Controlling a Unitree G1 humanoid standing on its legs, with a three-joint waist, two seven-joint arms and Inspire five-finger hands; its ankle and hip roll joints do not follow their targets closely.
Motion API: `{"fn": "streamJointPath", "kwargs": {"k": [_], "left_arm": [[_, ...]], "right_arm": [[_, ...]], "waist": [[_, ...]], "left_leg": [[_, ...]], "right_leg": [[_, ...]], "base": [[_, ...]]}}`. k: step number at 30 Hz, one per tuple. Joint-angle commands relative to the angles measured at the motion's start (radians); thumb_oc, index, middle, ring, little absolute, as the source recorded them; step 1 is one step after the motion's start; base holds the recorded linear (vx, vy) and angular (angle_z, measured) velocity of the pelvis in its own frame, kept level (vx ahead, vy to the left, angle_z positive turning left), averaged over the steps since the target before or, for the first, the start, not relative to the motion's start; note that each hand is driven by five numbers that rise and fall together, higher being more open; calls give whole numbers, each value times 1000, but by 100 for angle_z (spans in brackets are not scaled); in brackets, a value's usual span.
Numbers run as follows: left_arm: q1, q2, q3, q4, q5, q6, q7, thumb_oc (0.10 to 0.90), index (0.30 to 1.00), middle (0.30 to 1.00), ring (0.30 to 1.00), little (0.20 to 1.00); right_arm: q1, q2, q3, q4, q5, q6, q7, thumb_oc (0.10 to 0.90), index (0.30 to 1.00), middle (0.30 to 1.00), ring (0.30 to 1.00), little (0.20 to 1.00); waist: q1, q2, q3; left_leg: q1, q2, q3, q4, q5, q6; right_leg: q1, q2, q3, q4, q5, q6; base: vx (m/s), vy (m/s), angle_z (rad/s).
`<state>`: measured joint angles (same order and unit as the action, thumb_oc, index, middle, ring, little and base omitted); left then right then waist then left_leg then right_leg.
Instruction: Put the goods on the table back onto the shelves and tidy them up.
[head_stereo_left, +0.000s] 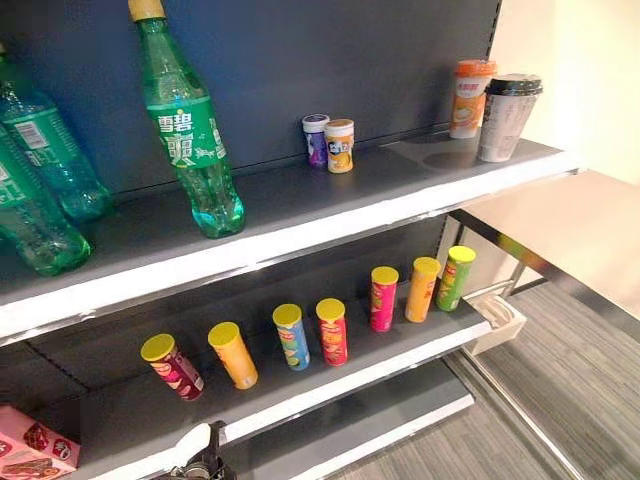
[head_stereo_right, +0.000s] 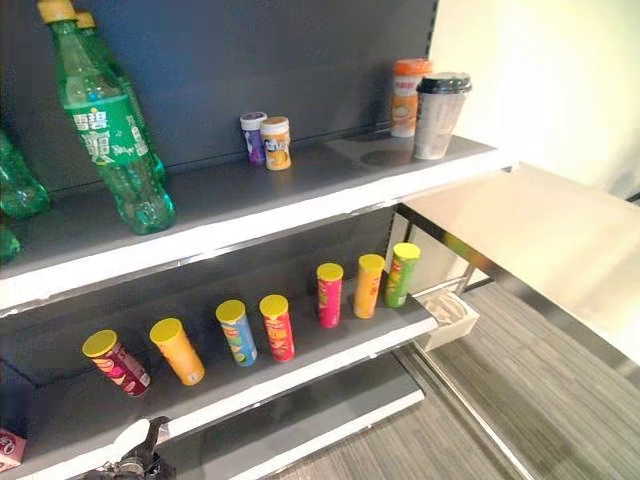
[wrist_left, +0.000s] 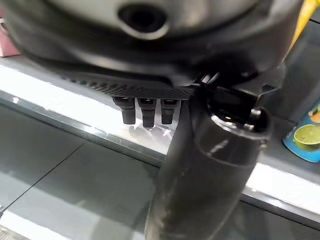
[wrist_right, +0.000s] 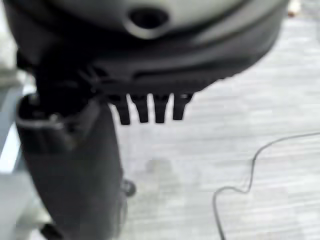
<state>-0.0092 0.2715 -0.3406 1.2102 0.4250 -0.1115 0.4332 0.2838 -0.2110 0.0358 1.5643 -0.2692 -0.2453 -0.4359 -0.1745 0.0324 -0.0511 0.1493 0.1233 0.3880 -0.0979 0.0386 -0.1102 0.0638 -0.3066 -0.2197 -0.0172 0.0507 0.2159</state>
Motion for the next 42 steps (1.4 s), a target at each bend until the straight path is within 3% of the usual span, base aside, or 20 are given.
{"fn": "streamJointPath", "kwargs": {"k": [1,16,25,26,27,28,29,30,31,32,33,34,35,39,42], "left_arm": [[-41,-28,61,-9,-29,-39,-107,800,900,900,900,900],[14,-42,62,-68,-74,-69,-154,800,900,900,900,900],[-47,48,48,-247,1,-82,-87,800,900,900,900,900],[119,206,140,-554,25,-69,-107,800,900,900,900,900],[98,221,127,-780,57,-71,-124,800,900,900,900,900],[92,185,144,-623,43,-64,-86,800,900,900,900,900],[84,183,141,-612,43,-70,-80,800,900,900,900,900],[228,195,231,-977,114,-19,-144,800,900,900,900,900],[234,156,255,-748,56,-25,-101,800,900,900,900,900],[281,169,290,-913,103,-23,-77,800,900,900,900,900],[284,169,291,-916,103,-22,-79,800,900,900,900,900],[269,108,276,-666,79,-29,-33,800,900,900,900,900],[269,97,257,-582,96,-35,-11,800,900,900,900,900],[270,56,202,-310,110,-42,-9,800,900,900,900,900],[257,39,200,-225,91,-41,-13,800,900,900,900,900]], "right_arm": [[-31,-32,-48,-46,104,45,18,800,900,900,900,900],[-55,-62,20,-75,76,42,1,800,900,900,900,900],[-36,-73,53,-110,47,34,-19,800,900,900,900,900],[-14,-89,19,-106,57,23,-21,800,900,900,900,900],[-17,-86,14,-117,43,10,-27,800,900,900,900,900],[-25,-60,23,-118,41,20,-29,800,900,900,900,900],[-27,-60,22,-117,41,21,-30,800,900,900,900,900],[-22,-61,12,-110,35,27,-34,800,900,900,900,900],[-34,-44,20,-104,31,37,-31,800,900,900,900,900],[-31,-50,6,-85,42,41,-29,800,900,900,900,900],[-31,-50,7,-85,42,41,-29,800,900,900,900,900],[-46,-31,17,-80,34,43,-41,800,900,900,900,900],[-49,-30,15,-72,33,42,-54,800,900,900,900,900],[-79,-17,24,-56,51,38,-62,800,900,900,900,900],[-86,-18,29,-46,54,38,-58,800,900,900,900,900]], "waist": [[-28,-19,38],[-18,16,50],[-19,12,61],[8,20,77],[6,19,75],[1,18,75],[1,18,75],[22,23,79],[22,22,81],[36,23,87],[35,23,86],[34,17,86],[39,16,87],[49,13,95],[51,14,95]], "left_leg": [[23,124,-52,11,-67,-56],[18,153,-61,11,-46,-74],[31,162,-67,11,-47,-76],[34,165,-75,11,-42,-75],[28,163,-77,11,-39,-66],[38,166,-72,11,-47,-68],[33,165,-73,11,-43,-67],[23,164,-79,11,-42,-62],[31,167,-74,11,-43,-65],[27,167,-80,11,-42,-63],[25,166,-81,11,-41,-63],[27,168,-76,11,-39,-63],[23,169,-79,11,-39,-63],[21,168,-91,11,-42,-65],[22,169,-94,11,-44,-67]], "right_leg": [[46,-10,-24,-70,84,-53],[57,11,-26,-70,61,-67],[72,13,-37,-70,59,-67],[85,6,-56,-70,68,-69],[82,2,-62,-70,78,-62],[84,6,-57,-70,71,-57],[80,4,-57,-70,74,-58],[80,2,-68,-70,74,-59],[83,5,-64,-70,73,-57],[83,3,-69,-70,75,-59],[82,3,-69,-70,75,-59],[80,4,-69,-70,77,-58],[80,2,-73,-70,77,-58],[88,-3,-80,-70,76,-57],[93,-6,-85,-70,75,-56]], "base": [[29,-115,14],[15,-54,3],[-1,-16,8],[-35,10,3],[0,0,0],[0,0,0],[-23,9,31],[-49,7,30],[-59,3,26],[0,0,0],[-37,-15,-8],[-24,-14,4],[-36,-16,1],[-17,-3,-1],[2,2,2]]}}
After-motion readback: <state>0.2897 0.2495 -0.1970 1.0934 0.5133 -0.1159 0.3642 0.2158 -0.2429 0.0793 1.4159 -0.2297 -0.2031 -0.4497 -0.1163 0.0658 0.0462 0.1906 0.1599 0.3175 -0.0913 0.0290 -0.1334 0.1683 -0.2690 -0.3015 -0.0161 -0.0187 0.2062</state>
